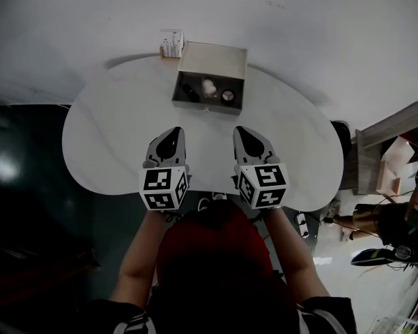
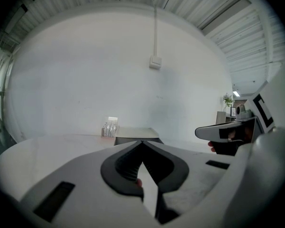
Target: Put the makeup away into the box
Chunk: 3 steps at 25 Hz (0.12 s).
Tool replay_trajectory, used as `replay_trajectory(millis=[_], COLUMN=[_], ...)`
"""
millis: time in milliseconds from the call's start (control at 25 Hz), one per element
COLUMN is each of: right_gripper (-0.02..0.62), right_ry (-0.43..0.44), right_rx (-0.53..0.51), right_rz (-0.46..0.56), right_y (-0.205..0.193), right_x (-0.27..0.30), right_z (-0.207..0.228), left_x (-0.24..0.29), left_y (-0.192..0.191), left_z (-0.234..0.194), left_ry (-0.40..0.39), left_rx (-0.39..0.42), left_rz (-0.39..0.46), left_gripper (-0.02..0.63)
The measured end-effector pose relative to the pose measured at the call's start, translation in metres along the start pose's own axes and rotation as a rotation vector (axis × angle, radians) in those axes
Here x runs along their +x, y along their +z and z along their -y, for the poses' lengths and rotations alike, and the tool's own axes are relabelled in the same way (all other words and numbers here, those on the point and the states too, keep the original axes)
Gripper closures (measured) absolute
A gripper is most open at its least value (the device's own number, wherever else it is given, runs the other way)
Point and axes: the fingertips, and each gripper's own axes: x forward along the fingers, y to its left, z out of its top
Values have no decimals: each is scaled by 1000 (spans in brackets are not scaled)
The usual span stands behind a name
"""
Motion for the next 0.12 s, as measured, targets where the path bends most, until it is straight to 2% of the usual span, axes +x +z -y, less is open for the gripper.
replay_trajectory(millis=[120], right_gripper=[581], right_ry=[2], right_rx=[-2], right_rz=[7], right_y=[1], right_x=[1], right_z=[6], left_x=[5], left_y=[3], left_z=[5], left_ry=[-6], left_rx=[6], left_rz=[7], left_gripper=[584])
